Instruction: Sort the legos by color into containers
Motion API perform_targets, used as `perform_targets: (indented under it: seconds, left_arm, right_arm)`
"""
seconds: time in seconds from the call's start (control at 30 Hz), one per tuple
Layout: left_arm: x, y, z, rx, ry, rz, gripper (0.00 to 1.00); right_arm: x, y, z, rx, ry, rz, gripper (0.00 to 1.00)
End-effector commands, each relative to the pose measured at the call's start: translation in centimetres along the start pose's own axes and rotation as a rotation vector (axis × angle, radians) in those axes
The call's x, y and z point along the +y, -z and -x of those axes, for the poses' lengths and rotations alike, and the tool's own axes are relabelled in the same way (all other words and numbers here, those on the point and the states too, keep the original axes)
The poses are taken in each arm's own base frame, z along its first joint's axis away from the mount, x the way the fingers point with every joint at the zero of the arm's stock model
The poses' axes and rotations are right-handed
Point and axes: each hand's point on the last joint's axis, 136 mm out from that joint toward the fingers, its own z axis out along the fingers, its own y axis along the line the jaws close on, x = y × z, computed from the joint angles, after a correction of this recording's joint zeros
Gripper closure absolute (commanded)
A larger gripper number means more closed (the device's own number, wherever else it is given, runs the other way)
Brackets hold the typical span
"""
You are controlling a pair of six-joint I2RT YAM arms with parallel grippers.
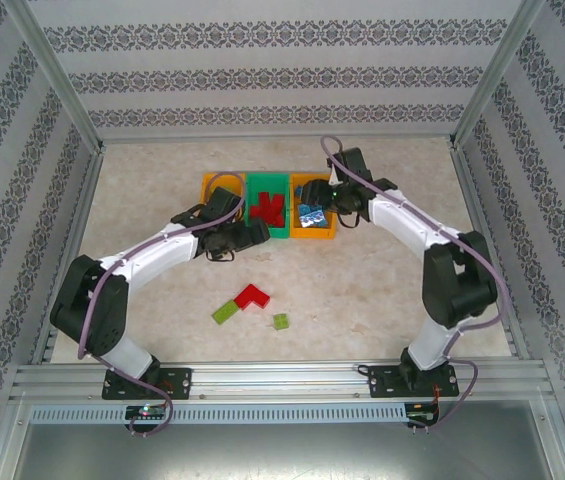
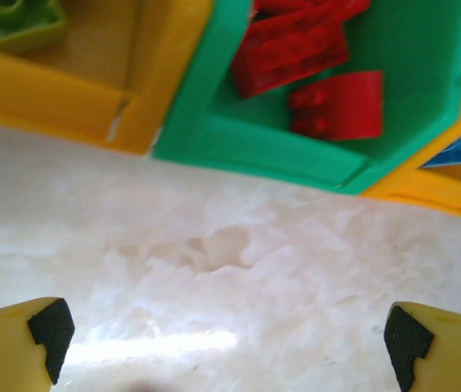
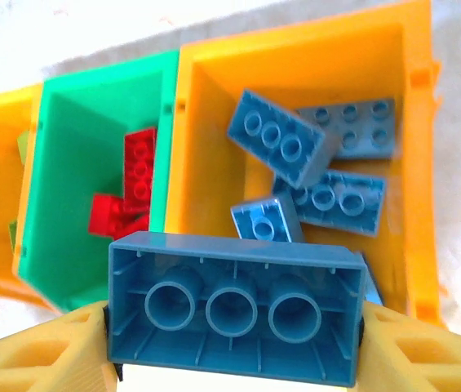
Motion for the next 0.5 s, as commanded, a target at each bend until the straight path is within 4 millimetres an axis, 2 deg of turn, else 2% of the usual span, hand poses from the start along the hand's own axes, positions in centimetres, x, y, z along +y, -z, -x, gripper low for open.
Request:
perform_targets:
  seconds: [0.0, 0.23, 0.3, 0.37, 0.47]
  left_arm:
    - [2.1, 0.6, -1.1, 0.019, -0.017, 0.067, 0.00]
    - [3.5, 0.3, -2.9, 0.050, -0.007, 0.093, 0.00]
    - [3.7, 0.3, -3.1, 0.050, -0.002, 0.095, 0.00]
    - [3.7, 0.3, -3.1, 0.048, 0.002, 0.096, 0.00]
    - [3.8, 0.3, -3.1, 0.049, -0.001, 0.098, 0.01]
  right_arm:
    - [0.7, -1.2, 1.2, 0.032, -0.023, 0.037, 0.37]
    - [-0.9, -3.5, 3.1, 0.037, -0.071, -0.012, 0.30]
    - [-1.1, -4.0, 3.3, 0.042, -0.074, -0.016, 0.20]
    - [-0.8, -4.0, 3.6, 0.038, -0.062, -0.003, 0.15]
    - [0.7, -3.2, 3.7, 0.020, -0.028, 0.064, 0.04]
